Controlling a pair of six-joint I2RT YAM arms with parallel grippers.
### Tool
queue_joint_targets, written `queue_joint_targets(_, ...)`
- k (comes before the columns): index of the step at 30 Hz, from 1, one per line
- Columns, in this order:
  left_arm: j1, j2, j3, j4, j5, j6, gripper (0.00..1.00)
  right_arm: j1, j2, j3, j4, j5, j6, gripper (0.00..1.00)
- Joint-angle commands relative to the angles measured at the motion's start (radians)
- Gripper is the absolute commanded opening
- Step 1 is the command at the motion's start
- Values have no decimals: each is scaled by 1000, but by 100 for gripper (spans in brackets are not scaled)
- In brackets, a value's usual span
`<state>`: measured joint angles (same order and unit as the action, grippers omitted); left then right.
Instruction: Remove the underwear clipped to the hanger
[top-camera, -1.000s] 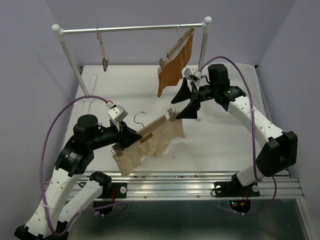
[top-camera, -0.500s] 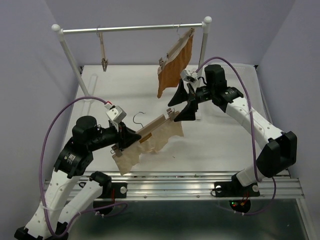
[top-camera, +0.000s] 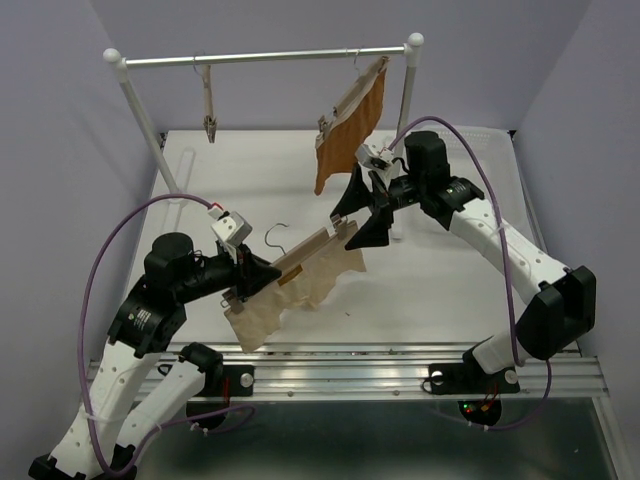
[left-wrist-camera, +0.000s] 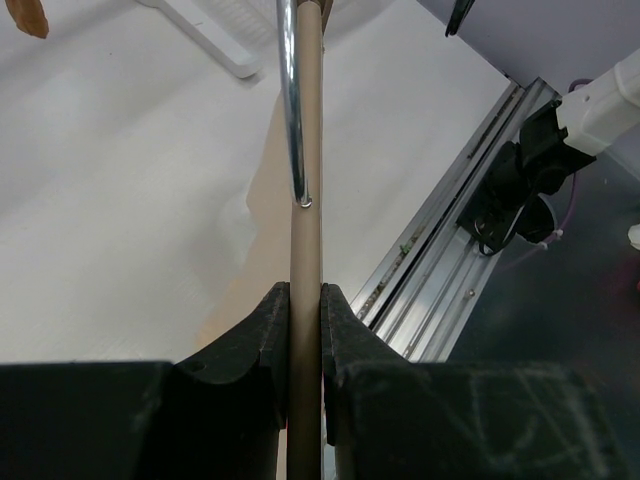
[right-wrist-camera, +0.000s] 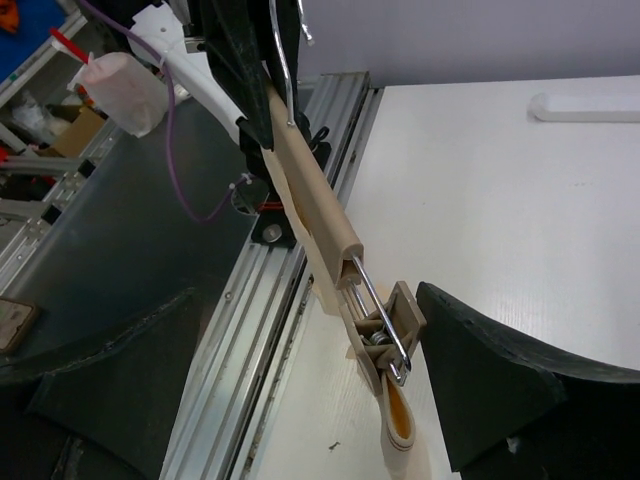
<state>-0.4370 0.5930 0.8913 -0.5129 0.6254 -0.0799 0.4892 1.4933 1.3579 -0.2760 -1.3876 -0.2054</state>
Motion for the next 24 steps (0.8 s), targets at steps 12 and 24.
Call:
queue_joint_targets(12,-2,-25,8,62,-6,6,0,17,-68,-23,80,-5,29,81)
queue_joint_targets(24,-3,-56,0,56,-7,5,0,26,-48,0,70,33,61,68)
